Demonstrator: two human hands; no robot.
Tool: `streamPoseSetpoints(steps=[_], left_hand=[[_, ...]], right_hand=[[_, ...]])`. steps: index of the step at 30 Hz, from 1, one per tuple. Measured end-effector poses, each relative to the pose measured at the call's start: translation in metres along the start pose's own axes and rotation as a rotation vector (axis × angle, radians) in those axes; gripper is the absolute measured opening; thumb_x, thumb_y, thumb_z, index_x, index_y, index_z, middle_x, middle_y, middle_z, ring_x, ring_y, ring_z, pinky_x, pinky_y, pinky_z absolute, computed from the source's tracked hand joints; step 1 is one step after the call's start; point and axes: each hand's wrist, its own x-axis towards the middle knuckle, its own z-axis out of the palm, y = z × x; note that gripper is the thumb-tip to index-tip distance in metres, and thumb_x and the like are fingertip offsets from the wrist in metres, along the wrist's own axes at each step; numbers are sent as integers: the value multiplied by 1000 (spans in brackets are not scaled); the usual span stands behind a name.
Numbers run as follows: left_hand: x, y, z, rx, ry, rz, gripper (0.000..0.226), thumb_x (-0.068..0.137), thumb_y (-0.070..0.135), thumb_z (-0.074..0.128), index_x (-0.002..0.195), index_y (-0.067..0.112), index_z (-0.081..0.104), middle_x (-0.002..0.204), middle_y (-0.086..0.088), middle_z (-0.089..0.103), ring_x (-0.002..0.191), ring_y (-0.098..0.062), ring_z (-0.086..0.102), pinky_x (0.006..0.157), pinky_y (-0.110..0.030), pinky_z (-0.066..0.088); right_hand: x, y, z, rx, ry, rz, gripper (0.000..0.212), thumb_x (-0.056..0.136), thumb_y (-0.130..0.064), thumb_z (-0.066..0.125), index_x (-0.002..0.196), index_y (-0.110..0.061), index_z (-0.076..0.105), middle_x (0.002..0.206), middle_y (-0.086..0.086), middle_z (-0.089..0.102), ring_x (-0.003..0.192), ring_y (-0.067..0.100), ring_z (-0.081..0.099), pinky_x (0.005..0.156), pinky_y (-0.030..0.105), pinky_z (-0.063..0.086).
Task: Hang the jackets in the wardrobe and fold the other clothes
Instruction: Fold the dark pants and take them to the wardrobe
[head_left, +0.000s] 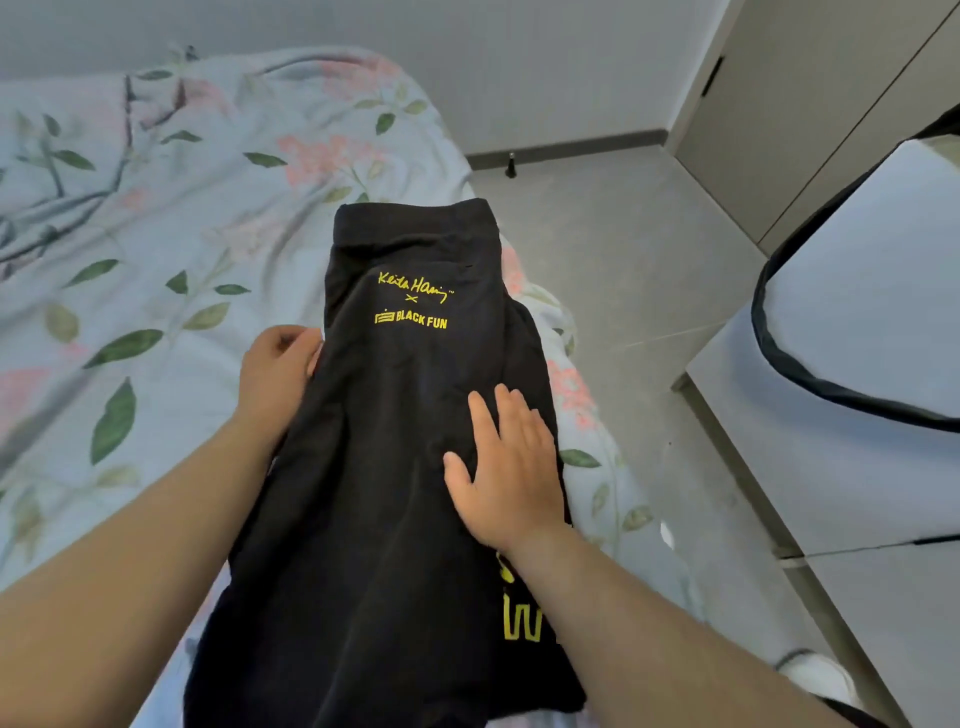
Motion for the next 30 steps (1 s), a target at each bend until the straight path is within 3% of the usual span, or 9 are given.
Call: streamPoseSetpoints(steps=[3, 5, 7, 10, 15, 18, 22, 27, 30], left_hand=[[-61, -18, -35, -199, -78, -134, 19, 92, 28, 59, 98, 12, 66, 89, 0, 64, 75, -8, 58, 72, -20, 44], [-105, -23, -59, -143, -175, -128, 18, 96, 28, 56, 98, 14, 67, 92, 3, 63, 73, -3, 59, 69, -14, 44], [-147, -30, -83, -36, -214, -101, 20, 95, 32, 54, 91, 22, 71, 95, 9, 66, 80, 1, 62, 76, -16, 46], [-208, -40, -110, -23, -154, -157, 28, 80, 44, 58, 79, 19, 68, 85, 5, 67, 81, -17, 63, 76, -39, 48], [-262, -53, -115, 158, -154, -244, 18, 83, 34, 74, 95, 23, 66, 88, 6, 71, 86, -19, 68, 75, -41, 53], [-266, -47, -113, 0, -214, -390, 15, 90, 25, 69, 102, 15, 67, 95, -3, 75, 88, -25, 71, 84, -46, 57], [-260, -28, -124, -74, -171, -415, 12, 96, 15, 59, 95, 8, 68, 91, -17, 74, 83, -35, 70, 71, -47, 60], [-245, 2, -125, -132, -131, -367, 11, 86, 5, 72, 95, 2, 69, 84, -18, 73, 68, -27, 67, 59, -32, 54], [-249, 14, -117, -162, -191, -328, 15, 81, 10, 78, 91, 2, 70, 77, -14, 73, 62, -25, 66, 58, -31, 52]], right_hand=[[1, 5, -13, 4, -145, -31, 71, 96, -58, 27, 156, -26, 7, 166, 7, 2, 152, 23, -4, 120, 37, -5], [-11, 8, -26, 44, -190, -31, 68, 99, -52, 35, 156, -25, 9, 166, 6, 1, 152, 23, -2, 120, 36, -1], [-46, 6, -38, 102, -138, -17, 59, 97, -41, 47, 150, -21, 32, 160, 9, 23, 149, 28, 19, 121, 39, 18], [-114, -9, -41, 144, 0, -33, 36, 91, -40, 50, 115, -18, 64, 122, 0, 58, 112, 23, 53, 98, 39, 47], [-135, -39, -45, 135, -171, 192, 59, 88, -67, 41, 117, -20, 61, 114, -1, 53, 109, 19, 52, 86, 32, 47], [-131, -52, -55, 203, -366, 308, 37, 90, -51, 56, 108, -18, 56, 108, 2, 53, 98, 24, 57, 72, 33, 47], [-123, -44, -77, 514, -401, 401, 30, 94, -23, 51, 69, -16, 37, 72, 1, 42, 64, 19, 39, 57, 33, 36], [-110, -25, -112, 1324, -325, 602, 24, 94, -10, 54, 70, -17, 53, 83, 8, 65, 75, 21, 66, 66, 30, 52], [-111, -11, -125, 1364, -126, 694, 17, 90, -3, 57, 91, -19, 61, 95, 13, 67, 76, 24, 66, 51, 26, 50]])
